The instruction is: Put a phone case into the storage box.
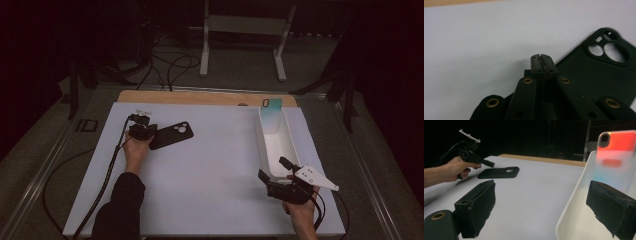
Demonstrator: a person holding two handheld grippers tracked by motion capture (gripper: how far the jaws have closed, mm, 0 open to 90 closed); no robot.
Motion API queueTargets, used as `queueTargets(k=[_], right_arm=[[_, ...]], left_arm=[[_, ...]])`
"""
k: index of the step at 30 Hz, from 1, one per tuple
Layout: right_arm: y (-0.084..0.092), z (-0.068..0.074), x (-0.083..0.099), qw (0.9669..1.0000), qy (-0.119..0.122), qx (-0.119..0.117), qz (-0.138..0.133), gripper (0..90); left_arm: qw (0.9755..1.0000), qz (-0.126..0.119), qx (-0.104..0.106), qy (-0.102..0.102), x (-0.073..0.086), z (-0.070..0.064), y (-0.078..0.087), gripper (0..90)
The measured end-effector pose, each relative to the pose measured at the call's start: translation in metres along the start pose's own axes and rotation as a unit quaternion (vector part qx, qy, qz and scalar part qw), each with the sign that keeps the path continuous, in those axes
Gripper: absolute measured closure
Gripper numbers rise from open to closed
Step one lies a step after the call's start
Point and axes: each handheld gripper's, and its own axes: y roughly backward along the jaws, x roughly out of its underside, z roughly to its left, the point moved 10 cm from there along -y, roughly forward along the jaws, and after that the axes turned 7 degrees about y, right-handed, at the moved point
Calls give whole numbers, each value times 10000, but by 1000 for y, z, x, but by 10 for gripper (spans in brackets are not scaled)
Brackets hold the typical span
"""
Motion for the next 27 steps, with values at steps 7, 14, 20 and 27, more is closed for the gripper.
queueTargets(k=[7, 14, 20, 27], right_arm=[[0, -2, 0, 10000, -40, 8, -5, 86], [0, -2, 0, 10000, -57, 6, -12, 86], [0, -1, 0, 10000, -38, 19, -7, 99], [1, -1, -2, 10000, -46, 36, -39, 99]], left_arm=[[9999, 106, -1, 13, -3, -3, -10, 900], [9993, 188, 189, -255, 4, -21, -12, 900], [9981, 169, 356, -483, 11, -39, -9, 900], [9953, 209, 677, -658, 18, -64, -8, 900]])
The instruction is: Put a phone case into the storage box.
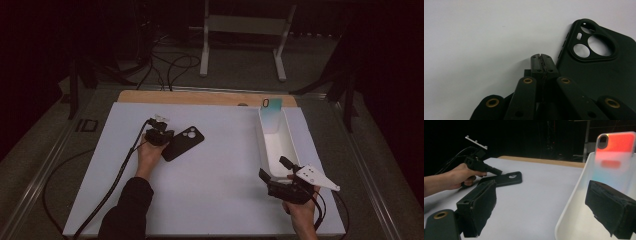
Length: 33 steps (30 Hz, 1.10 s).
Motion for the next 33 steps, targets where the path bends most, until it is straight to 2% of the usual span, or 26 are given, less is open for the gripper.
queueTargets(k=[3, 8, 16, 18, 20, 23, 24, 27, 29, 33], right_arm=[[-1, 0, 1, 10000, 6, -1, 9, 99], [-1, 0, 1, 10000, 13, 0, 20, 99], [-2, 1, 1, 10000, 37, -5, 23, 99], [-2, 0, 1, 10000, 47, 0, 22, 99], [-2, -1, 1, 10000, 37, 22, 52, 99], [-2, -2, 1, 10000, 39, 39, 64, 99], [-3, -3, 1, 10000, 30, 38, 65, 99], [-3, -5, 2, 9999, -46, -95, 95, 98], [-3, -6, 2, 9999, -28, -86, 112, 98], [-2, -6, 0, 9998, -123, -114, 55, 99]], left_arm=[[9999, 8, 163, -58, 2, -11, 0, 900], [9986, 59, 426, -303, 10, -34, 2, 900], [9952, 122, 632, -735, 25, -71, 9, 900], [9952, 163, 615, -749, 25, -72, 10, 900], [9955, 187, 648, -668, 25, -72, 10, 899], [9954, 196, 605, -722, 25, -71, 12, 875], [9958, 75, 563, -716, 23, -69, 18, 875], [9956, -243, 617, -662, 18, -69, 36, 797], [9945, -454, 640, -689, 15, -69, 52, 758], [9915, -879, 696, -656, 12, -69, 87, 600]])
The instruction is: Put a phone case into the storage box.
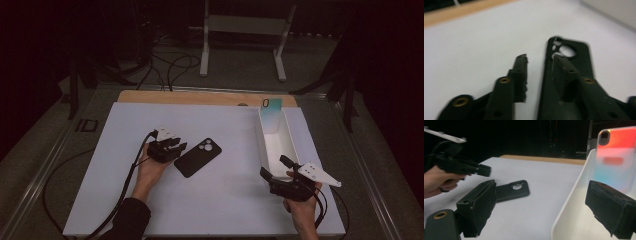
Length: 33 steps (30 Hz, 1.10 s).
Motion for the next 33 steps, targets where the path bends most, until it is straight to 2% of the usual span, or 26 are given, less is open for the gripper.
queueTargets(k=[1, 2, 3, 4, 5, 7, 10, 14, 17, 21, 23, 25, 29, 33], right_arm=[[0, 0, 0, 10000, 53, 34, 8, 99], [0, 0, 0, 10000, 53, 34, 8, 99], [0, -1, -1, 9999, 118, 76, 9, 99], [1, -2, -1, 9996, 206, 178, 61, 112], [1, -2, -1, 9994, 243, 231, 113, 102], [0, -2, 0, 9988, 354, 274, 209, 102], [-1, 0, -1, 9979, 501, 303, 258, 92], [-2, -3, -1, 9973, 594, 344, 267, 88], [-2, -4, -3, 9971, 638, 341, 217, 88], [-4, -5, -4, 9967, 713, 353, 184, 89], [-5, -7, -2, 9960, 768, 398, 212, 89], [-4, -7, -2, 9961, 768, 395, 176, 89], [-1, -8, -4, 9965, 738, 386, 66, 89], [1, -10, -2, 9964, 738, 425, 22, 89]], left_arm=[[10000, -76, -37, -8, -1, 0, 8, 549], [10000, -76, -37, -8, -1, 0, 8, 499], [9995, -231, -209, -29, -1, 2, 25, 499], [9991, -308, -278, -8, -1, 3, 34, 396], [9988, -361, -330, 11, 0, 5, 42, 354], [9979, -449, -467, 24, 3, 9, 58, 296], [9968, -544, -573, 148, 12, 17, 80, 221], [9946, -742, -651, 318, 29, 26, 105, 142], [9947, -761, -571, 390, 42, 28, 119, 72], [9951, -710, -618, 298, 56, 27, 133, 4], [9947, -686, -715, 265, 64, 28, 138, 0], [9946, -697, -725, 265, 69, 29, 142, 0], [9950, -662, -706, 229, 74, 28, 144, 0], [9959, -615, -641, 191, 73, 25, 142, 0]])
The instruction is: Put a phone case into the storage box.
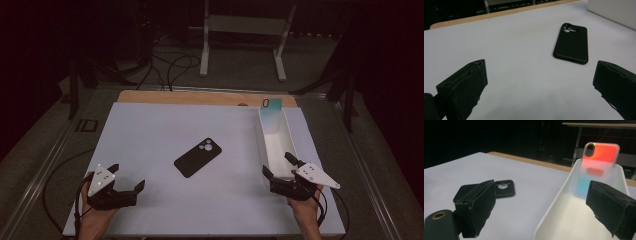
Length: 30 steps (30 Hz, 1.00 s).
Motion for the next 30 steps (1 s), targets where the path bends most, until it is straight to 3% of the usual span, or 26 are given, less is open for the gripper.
queueTargets(k=[6, 14, 17, 21, 30], right_arm=[[0, 0, 1, 10000, -27, -22, -1, 90], [-1, -1, -1, 9998, 76, -14, -205, 90], [-1, -2, 0, 9998, 69, 31, -168, 90], [-1, -5, 3, 9999, -111, 62, 11, 89], [1, -8, 4, 9999, -153, 38, 34, 83]], left_arm=[[9999, 8, -75, -103, -4, -2, 1, 0], [9998, 87, 4, -189, -15, -13, -9, 0], [9997, 108, 32, -214, -17, -16, -11, 0], [9989, 268, 173, -351, -31, -29, -30, 0], [9964, 602, 322, -497, -43, -43, -69, 0]])
